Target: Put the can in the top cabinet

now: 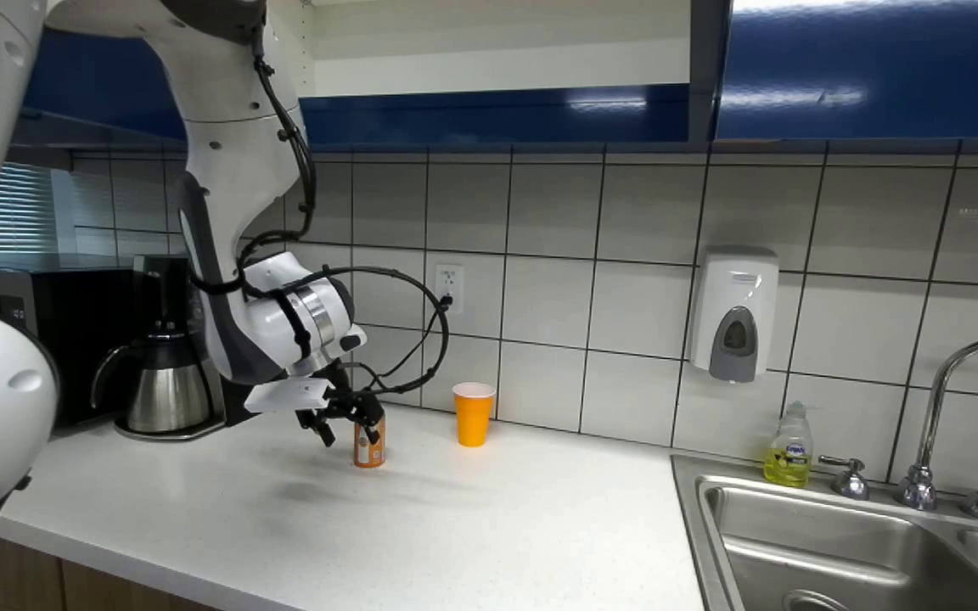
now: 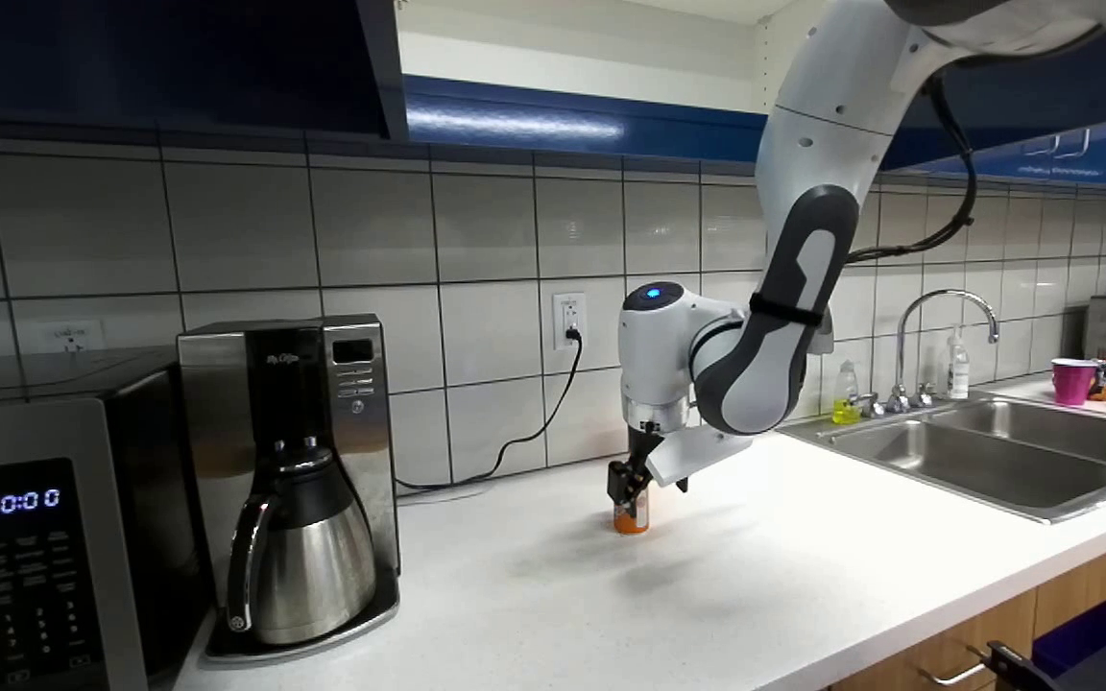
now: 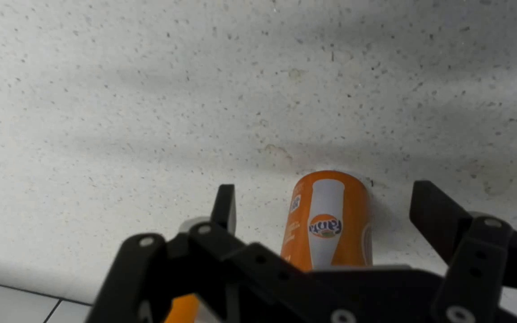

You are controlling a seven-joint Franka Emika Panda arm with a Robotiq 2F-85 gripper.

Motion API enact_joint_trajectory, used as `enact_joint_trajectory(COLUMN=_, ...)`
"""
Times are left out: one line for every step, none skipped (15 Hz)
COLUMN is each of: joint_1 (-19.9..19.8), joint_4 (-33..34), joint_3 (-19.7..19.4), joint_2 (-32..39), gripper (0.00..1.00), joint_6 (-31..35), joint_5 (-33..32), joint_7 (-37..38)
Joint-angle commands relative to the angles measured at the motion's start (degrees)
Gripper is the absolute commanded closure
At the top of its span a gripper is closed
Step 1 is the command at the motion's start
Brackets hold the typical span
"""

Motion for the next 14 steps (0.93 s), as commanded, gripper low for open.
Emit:
enact_joint_trajectory(joint_1=3.2, joint_4=3.9, joint_3=-2.9, joint_2=2.7, gripper=0.00, joint_6=1.2, joint_5=-7.2, joint_7=9.5)
enact_joint_trajectory(joint_1=3.9, joint_4=4.5, joint_3=-3.5, joint_2=3.1, gripper=0.00, joint_6=1.3, joint_5=-8.9, joint_7=12.0)
enact_joint_trajectory(joint_1=4.5, joint_4=5.1, joint_3=-4.0, joint_2=3.6, gripper=0.00, joint_6=1.3, joint_5=-10.4, joint_7=14.2)
enact_joint_trajectory(joint_1=5.1, joint_4=5.6, joint_3=-4.5, joint_2=4.0, gripper=0.00, joint_6=1.3, joint_5=-12.0, joint_7=16.4)
enact_joint_trajectory(joint_1=5.7, joint_4=6.1, joint_3=-5.1, joint_2=4.3, gripper=0.00, joint_6=1.3, joint_5=-13.7, joint_7=18.8)
enact_joint_trajectory(joint_1=6.1, joint_4=6.5, joint_3=-5.5, joint_2=4.7, gripper=0.00, joint_6=1.2, joint_5=-15.2, joint_7=21.0)
enact_joint_trajectory(joint_1=6.5, joint_4=6.9, joint_3=-5.9, joint_2=5.1, gripper=0.00, joint_6=1.1, joint_5=-16.5, joint_7=23.2)
enact_joint_trajectory(joint_1=6.9, joint_4=7.3, joint_3=-6.3, joint_2=5.4, gripper=0.00, joint_6=1.1, joint_5=-18.1, joint_7=25.3)
enact_joint_trajectory(joint_1=7.2, joint_4=7.7, joint_3=-6.7, joint_2=5.7, gripper=0.00, joint_6=0.9, joint_5=-19.6, joint_7=27.3)
enact_joint_trajectory(joint_1=7.5, joint_4=8.0, joint_3=-6.9, joint_2=6.1, gripper=0.00, joint_6=0.8, joint_5=-20.7, joint_7=28.9)
enact_joint_trajectory(joint_1=7.7, joint_4=8.3, joint_3=-7.2, joint_2=6.4, gripper=0.00, joint_6=0.7, joint_5=-21.9, joint_7=30.5)
enact_joint_trajectory(joint_1=7.8, joint_4=8.6, joint_3=-7.3, joint_2=6.7, gripper=0.00, joint_6=0.7, joint_5=-23.1, joint_7=32.0)
enact_joint_trajectory(joint_1=7.9, joint_4=9.0, joint_3=-7.5, joint_2=7.0, gripper=0.00, joint_6=0.5, joint_5=-24.2, joint_7=33.4)
enact_joint_trajectory(joint_1=8.1, joint_4=9.3, joint_3=-7.7, joint_2=7.2, gripper=0.00, joint_6=0.3, joint_5=-25.3, joint_7=34.9)
